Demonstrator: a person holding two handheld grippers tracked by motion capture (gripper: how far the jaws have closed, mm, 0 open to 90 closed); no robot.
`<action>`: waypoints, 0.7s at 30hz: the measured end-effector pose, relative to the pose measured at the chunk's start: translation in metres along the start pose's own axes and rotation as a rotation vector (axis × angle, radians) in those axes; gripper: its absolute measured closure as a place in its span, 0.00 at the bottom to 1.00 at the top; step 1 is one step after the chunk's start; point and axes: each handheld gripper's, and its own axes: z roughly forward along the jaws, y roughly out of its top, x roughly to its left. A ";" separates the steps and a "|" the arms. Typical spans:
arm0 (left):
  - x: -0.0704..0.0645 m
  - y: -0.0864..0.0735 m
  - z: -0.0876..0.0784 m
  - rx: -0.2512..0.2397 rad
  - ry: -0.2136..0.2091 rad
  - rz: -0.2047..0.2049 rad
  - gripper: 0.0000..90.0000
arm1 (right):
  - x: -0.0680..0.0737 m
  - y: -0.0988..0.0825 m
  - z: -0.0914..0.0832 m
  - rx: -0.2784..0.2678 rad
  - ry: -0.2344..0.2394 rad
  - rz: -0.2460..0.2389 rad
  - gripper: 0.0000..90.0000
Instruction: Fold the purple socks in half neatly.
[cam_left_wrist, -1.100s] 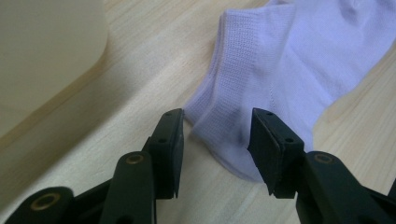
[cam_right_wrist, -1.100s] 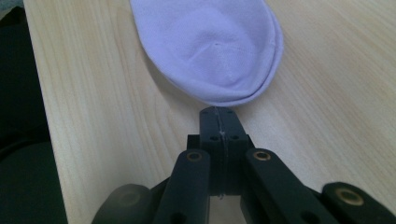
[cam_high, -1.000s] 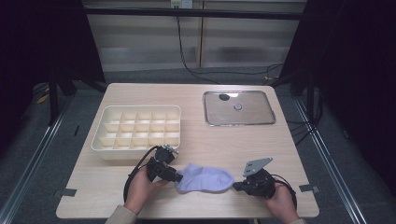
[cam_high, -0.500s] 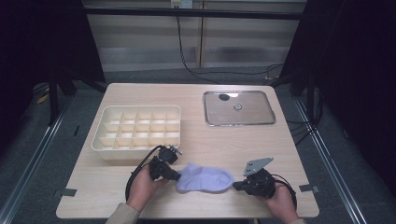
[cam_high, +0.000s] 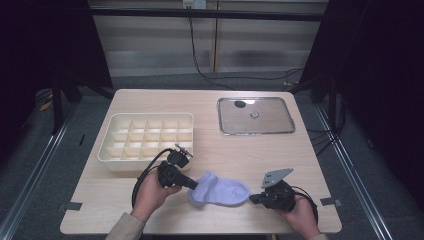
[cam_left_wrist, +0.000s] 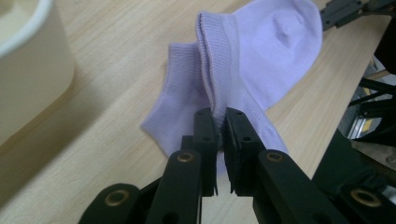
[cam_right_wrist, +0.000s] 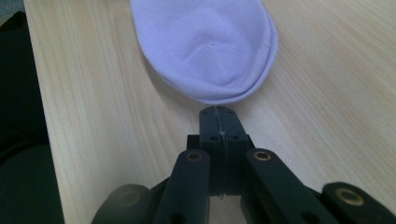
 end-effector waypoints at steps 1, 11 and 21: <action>0.000 0.001 0.000 -0.003 -0.009 -0.006 0.93 | -0.001 -0.001 -0.001 0.005 0.001 -0.003 1.00; -0.001 0.004 -0.003 -0.001 -0.017 -0.016 0.93 | -0.010 -0.006 -0.012 -0.029 -0.035 0.043 1.00; 0.015 -0.002 0.006 0.022 0.059 -0.048 0.83 | -0.010 -0.006 -0.012 -0.021 -0.039 0.046 1.00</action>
